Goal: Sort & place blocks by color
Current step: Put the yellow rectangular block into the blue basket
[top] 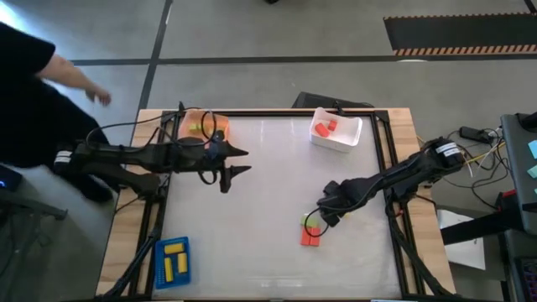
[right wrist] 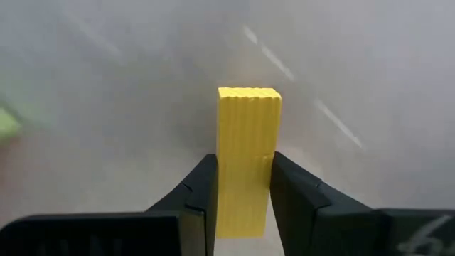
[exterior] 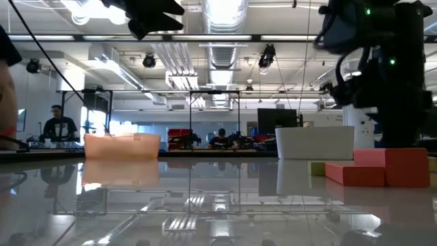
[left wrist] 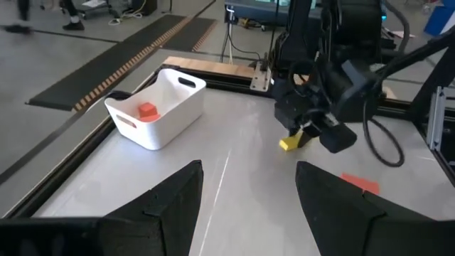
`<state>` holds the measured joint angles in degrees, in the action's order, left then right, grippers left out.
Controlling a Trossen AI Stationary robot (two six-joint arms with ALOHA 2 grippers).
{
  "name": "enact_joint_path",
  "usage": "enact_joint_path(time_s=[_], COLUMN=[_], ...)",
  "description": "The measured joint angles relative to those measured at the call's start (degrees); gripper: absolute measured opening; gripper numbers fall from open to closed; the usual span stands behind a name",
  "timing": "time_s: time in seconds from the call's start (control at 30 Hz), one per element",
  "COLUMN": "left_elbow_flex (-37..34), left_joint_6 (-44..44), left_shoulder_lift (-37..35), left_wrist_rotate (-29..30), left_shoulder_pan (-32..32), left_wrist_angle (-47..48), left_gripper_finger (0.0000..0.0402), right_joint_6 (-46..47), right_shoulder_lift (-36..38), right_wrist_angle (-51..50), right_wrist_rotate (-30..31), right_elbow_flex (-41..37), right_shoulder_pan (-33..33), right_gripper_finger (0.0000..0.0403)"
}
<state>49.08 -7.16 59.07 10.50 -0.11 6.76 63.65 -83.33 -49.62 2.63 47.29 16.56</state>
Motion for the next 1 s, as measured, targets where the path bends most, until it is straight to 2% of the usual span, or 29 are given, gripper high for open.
enact_joint_path(time_s=[0.1,0.23,0.33,0.43,0.53,0.63,0.7,0.8,1.0], left_elbow_flex=[0.0,0.0,-0.1,-0.1,-0.1,-0.1,-0.1,-0.1,-0.1], left_joint_6=[0.0,0.0,0.1,0.1,0.4,1.3,1.8,2.1,2.1], left_shoulder_lift=[1.4,3.8,5.3,6.7,8.6,10.9,12.7,15.2,20.5], left_wrist_rotate=[0.0,-0.1,-0.1,-0.3,-1.5,-2.4,-2.5,-2.8,-2.8], left_shoulder_pan=[-0.7,-1.2,-1.5,-1.6,-1.8,-2.4,-2.9,-3.4,-3.3], left_wrist_angle=[-1.2,-3.3,-5.8,-9.1,-11.7,-14.9,-18.4,-22.9,-32.3], left_gripper_finger=[0.021,0.021,0.021,0.021,0.021,0.021,0.021,0.021,0.021], right_joint_6=[-3.8,-13.1,-24.4,-37.5,-49.7,-57.7,-60.3,-61.2,-61.6], right_shoulder_lift=[4.1,9.6,14.0,17.5,19.4,19.4,19.3,19.4,19.4], right_wrist_angle=[2.7,11.7,22.5,37.5,55.7,72.0,79.3,85.8,88.4], right_wrist_rotate=[6.4,18.2,25.8,28.7,27.0,19.6,14.3,9.3,4.8], right_elbow_flex=[0.0,0.0,-0.9,-2.8,-5.4,-8.5,-10.1,-11.5,-12.1], right_shoulder_pan=[-0.1,-1.3,-1.8,-2.9,-4.3,-6.0,-7.4,-9.3,-11.4], right_gripper_finger=[0.0084,0.0084,0.0084,0.0084,0.0084,0.0084,0.0084,0.0084,0.0084])
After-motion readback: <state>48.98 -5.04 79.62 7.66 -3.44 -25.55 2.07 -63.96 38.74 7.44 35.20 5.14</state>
